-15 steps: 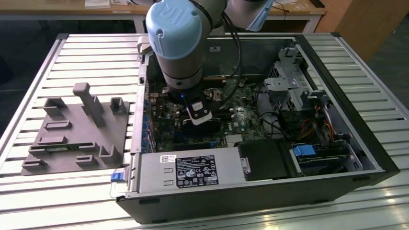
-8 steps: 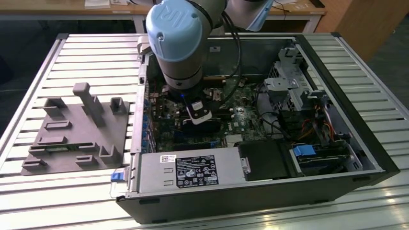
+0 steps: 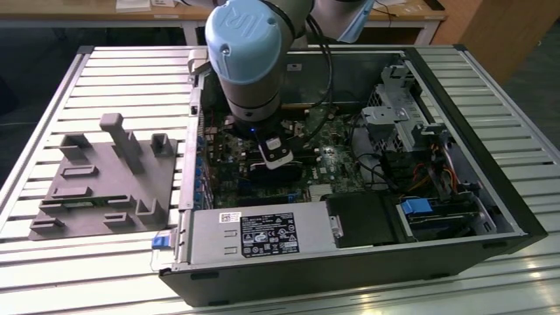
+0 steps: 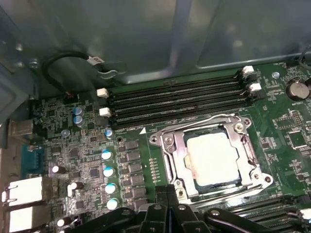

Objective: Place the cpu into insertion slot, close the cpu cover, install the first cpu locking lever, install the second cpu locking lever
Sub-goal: 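Install the second cpu locking lever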

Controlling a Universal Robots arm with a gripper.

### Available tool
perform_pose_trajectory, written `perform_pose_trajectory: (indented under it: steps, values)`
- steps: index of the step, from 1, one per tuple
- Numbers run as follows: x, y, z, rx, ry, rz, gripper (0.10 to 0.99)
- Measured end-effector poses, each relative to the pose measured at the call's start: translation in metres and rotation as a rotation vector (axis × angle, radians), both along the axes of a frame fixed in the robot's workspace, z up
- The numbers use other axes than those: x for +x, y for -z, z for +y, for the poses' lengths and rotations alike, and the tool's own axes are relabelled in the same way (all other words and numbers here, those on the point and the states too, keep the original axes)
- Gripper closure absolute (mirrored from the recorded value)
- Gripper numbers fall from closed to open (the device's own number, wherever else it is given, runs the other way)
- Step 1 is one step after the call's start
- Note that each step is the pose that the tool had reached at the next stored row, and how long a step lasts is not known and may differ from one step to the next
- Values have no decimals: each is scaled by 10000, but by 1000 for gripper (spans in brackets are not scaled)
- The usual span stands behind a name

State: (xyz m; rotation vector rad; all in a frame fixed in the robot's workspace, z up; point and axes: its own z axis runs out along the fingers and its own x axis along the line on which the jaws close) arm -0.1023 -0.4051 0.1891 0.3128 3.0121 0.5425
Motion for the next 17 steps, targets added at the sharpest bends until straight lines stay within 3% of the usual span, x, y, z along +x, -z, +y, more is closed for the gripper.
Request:
perform_pose_trajectory:
  steps: [5, 8, 11, 17]
  values:
    - [2, 10, 3, -6, 2, -1, 984]
    - [2, 13, 2, -124, 1, 1, 984]
    - [2, 10, 2, -137, 0, 0, 984]
    - [2, -98, 4, -136, 1, -1, 984]
